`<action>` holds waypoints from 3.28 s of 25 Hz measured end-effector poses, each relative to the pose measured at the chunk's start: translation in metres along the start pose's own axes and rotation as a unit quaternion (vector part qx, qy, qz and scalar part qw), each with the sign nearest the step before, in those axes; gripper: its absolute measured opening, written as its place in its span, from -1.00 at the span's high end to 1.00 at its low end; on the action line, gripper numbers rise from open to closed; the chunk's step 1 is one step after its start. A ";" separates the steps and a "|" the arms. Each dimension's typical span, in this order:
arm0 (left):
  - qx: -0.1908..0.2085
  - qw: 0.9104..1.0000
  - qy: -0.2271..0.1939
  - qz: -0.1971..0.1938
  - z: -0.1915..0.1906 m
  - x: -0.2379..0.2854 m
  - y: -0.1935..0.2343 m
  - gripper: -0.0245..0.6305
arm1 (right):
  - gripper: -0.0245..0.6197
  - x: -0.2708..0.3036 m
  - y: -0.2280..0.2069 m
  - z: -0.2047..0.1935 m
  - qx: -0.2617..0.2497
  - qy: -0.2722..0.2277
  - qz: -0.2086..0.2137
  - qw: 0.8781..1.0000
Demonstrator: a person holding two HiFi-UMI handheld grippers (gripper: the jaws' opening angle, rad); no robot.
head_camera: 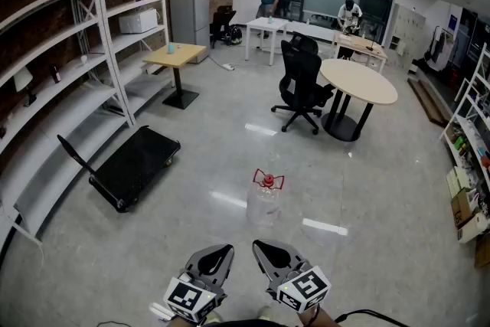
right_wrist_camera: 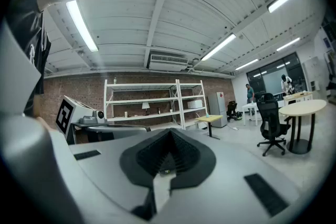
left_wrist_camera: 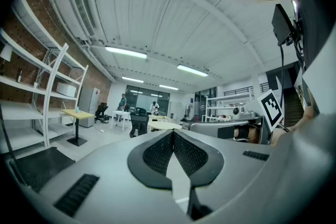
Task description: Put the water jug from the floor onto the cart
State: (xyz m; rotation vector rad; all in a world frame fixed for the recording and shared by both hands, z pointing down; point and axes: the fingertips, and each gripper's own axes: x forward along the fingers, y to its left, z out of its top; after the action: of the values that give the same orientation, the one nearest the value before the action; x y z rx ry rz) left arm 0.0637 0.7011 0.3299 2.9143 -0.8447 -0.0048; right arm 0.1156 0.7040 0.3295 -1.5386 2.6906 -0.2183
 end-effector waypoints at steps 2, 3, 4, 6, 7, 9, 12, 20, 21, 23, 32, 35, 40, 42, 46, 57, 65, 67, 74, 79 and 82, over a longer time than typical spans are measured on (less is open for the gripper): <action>-0.002 1.000 0.000 0.001 0.002 0.001 0.002 0.92 | 0.92 0.002 -0.001 0.002 0.001 0.001 0.000 1.000; -0.001 1.000 0.000 0.001 0.002 0.002 0.002 0.92 | 0.92 0.003 -0.002 0.002 0.002 0.001 0.000 1.000; 0.000 1.000 0.002 0.001 0.001 0.002 0.003 0.92 | 0.92 0.003 -0.002 0.002 0.004 0.001 0.002 1.000; 0.002 1.000 0.004 0.001 -0.001 0.003 0.003 0.92 | 0.92 0.002 -0.002 0.003 0.012 -0.002 0.006 1.000; 0.002 1.000 0.003 0.001 0.000 0.003 0.003 0.92 | 0.92 0.002 -0.001 0.003 0.019 -0.006 0.009 1.000; 0.002 1.000 0.005 0.002 -0.001 0.003 0.002 0.92 | 0.92 0.001 -0.001 0.005 0.031 -0.013 0.013 0.999; -0.001 1.000 0.005 0.002 -0.002 0.004 0.002 0.92 | 0.92 0.001 -0.002 0.005 0.031 -0.016 0.016 0.999; 0.000 1.000 0.007 -0.003 -0.005 0.006 -0.002 0.92 | 0.92 0.000 0.000 0.002 0.026 -0.013 0.011 1.000; 0.001 1.000 0.008 -0.003 -0.005 0.006 -0.002 0.92 | 0.92 0.001 0.000 0.002 0.024 -0.012 0.011 1.000; 0.000 1.000 0.006 -0.003 -0.004 0.005 -0.002 0.92 | 0.92 0.001 0.002 0.002 0.020 -0.011 0.010 1.000; 0.008 1.000 0.018 0.001 -0.014 0.011 -0.007 0.92 | 0.92 -0.006 -0.029 0.005 0.061 -0.029 0.010 0.998; 0.007 1.000 0.022 0.006 -0.018 0.023 -0.012 0.92 | 0.92 -0.012 -0.044 0.001 0.064 -0.023 0.001 0.998; 0.006 1.000 0.016 0.023 -0.025 0.055 -0.020 0.92 | 0.91 -0.020 -0.087 -0.021 0.079 -0.008 -0.007 0.997; 0.007 0.999 0.012 0.030 -0.025 0.066 -0.022 0.92 | 0.91 -0.020 -0.107 -0.028 0.092 -0.002 -0.011 0.996; 0.005 0.999 0.021 0.040 -0.021 0.086 -0.014 0.92 | 0.91 -0.001 -0.133 -0.042 0.101 0.029 0.005 0.994; 0.007 1.000 0.026 0.002 -0.035 0.173 0.115 0.92 | 0.91 0.150 -0.205 -0.061 0.046 0.061 0.019 0.997; 0.024 0.996 0.045 -0.067 -0.022 0.245 0.249 0.92 | 0.90 0.273 -0.310 -0.093 0.160 0.062 -0.093 0.981; 0.023 0.995 0.057 -0.079 -0.033 0.268 0.269 0.92 | 0.87 0.297 -0.329 -0.100 0.167 0.069 -0.107 0.978; -0.005 0.990 0.100 -0.096 -0.088 0.358 0.325 0.92 | 0.81 0.361 -0.407 -0.154 0.196 0.107 -0.133 0.966; -0.007 0.989 0.116 -0.091 -0.103 0.429 0.351 0.92 | 0.81 0.387 -0.472 -0.176 0.206 0.132 -0.130 0.961; -0.022 0.988 0.133 -0.079 -0.105 0.475 0.372 0.92 | 0.81 0.410 -0.508 -0.170 0.201 0.141 -0.122 0.962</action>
State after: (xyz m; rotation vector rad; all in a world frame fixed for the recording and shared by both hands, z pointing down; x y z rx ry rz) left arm 0.2704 0.1460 0.4853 2.8437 -0.5641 0.3405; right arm 0.3242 0.1153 0.5844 -1.8030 2.4114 -0.9956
